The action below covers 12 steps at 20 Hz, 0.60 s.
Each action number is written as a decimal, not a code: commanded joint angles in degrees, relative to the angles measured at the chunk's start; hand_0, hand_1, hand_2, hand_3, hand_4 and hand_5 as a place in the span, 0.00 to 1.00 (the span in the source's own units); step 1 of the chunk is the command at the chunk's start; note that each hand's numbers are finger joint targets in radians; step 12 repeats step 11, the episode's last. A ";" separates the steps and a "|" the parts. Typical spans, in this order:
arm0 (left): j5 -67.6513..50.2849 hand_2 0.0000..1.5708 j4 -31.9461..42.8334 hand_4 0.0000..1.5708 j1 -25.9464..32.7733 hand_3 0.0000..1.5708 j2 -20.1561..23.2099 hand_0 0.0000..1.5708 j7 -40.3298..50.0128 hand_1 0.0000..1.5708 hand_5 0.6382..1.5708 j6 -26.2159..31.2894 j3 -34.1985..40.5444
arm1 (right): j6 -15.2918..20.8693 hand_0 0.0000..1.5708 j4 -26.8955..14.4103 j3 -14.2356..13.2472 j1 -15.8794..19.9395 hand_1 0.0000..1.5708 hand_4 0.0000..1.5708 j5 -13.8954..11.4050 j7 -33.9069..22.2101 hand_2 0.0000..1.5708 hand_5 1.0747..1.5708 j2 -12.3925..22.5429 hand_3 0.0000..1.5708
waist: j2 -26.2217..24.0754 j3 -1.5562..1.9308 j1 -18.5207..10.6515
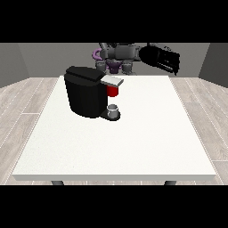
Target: Insert the coffee pod into the coffee machine and close the lid
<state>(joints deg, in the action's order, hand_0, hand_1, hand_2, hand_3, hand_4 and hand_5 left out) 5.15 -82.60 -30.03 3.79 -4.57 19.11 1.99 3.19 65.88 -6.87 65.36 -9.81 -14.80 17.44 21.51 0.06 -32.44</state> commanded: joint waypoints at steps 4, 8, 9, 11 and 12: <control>-2.01 0.00 1.43 0.21 5.95 0.00 2.51 0.00 -2.87 0.00 1.00 2.65 2.17 | 0.40 0.00 0.55 4.41 -4.20 0.00 0.00 0.30 7.24 0.00 1.00 -8.14 0.00 | -4.68 -0.09 5.18; -1.84 0.00 1.39 0.16 8.27 0.00 1.42 0.00 -1.25 0.00 1.00 0.10 3.09 | -1.60 0.00 0.35 7.00 -7.63 0.00 0.12 1.40 11.72 0.00 1.00 -12.02 0.00 | -8.51 -0.07 9.34; -1.30 0.00 2.78 0.17 10.35 0.00 1.46 0.00 -4.10 0.00 1.00 -0.30 3.44 | -1.09 0.00 1.50 7.57 -7.46 0.00 0.12 1.64 11.59 0.00 1.00 -13.53 0.00 | -9.24 -0.08 10.31; -1.91 0.00 2.60 0.17 11.44 0.00 0.81 0.00 -1.75 0.00 1.00 -0.63 3.50 | 0.83 0.00 1.92 11.38 -13.73 0.00 0.17 1.60 13.79 0.00 1.00 -17.09 0.00 | -12.38 -0.06 12.24; -1.91 0.00 2.60 0.17 11.44 0.00 0.81 0.00 -1.75 0.00 1.00 -0.63 3.50 | 0.83 0.00 1.92 11.38 -13.73 0.00 0.17 1.60 13.79 0.00 1.00 -17.09 0.00 | -12.38 -0.06 12.24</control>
